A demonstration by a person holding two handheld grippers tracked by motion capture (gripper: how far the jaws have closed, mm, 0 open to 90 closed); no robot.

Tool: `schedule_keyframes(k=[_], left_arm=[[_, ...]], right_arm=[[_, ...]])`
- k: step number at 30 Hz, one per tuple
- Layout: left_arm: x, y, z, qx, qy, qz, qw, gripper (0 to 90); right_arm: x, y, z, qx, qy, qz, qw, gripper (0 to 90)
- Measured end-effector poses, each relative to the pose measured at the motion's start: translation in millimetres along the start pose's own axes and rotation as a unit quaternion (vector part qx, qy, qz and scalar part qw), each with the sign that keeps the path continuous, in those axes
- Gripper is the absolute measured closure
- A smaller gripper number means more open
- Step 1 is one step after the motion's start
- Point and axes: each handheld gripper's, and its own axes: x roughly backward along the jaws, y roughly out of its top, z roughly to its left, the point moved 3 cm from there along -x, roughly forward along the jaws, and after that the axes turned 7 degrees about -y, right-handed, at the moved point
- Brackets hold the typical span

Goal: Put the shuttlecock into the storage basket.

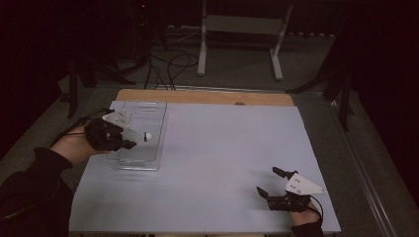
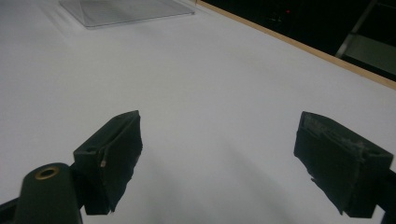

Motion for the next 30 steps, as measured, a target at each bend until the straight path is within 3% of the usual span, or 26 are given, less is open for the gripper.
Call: schedule_keyframes(k=[15,30], left_arm=[[-24.4,-5.7,5.6,-0.001,-0.008,0.017,0.9998,89.8],[-48.2,-19.7,20.5,0.02,-0.017,0.029,0.9992,89.7]], right_arm=[[-0.3,-0.3,0.3,0.001,0.001,0.001,1.0,14.9],[-0.2,0.1,0.9,0.001,0.0,0.002,1.0,14.9]])
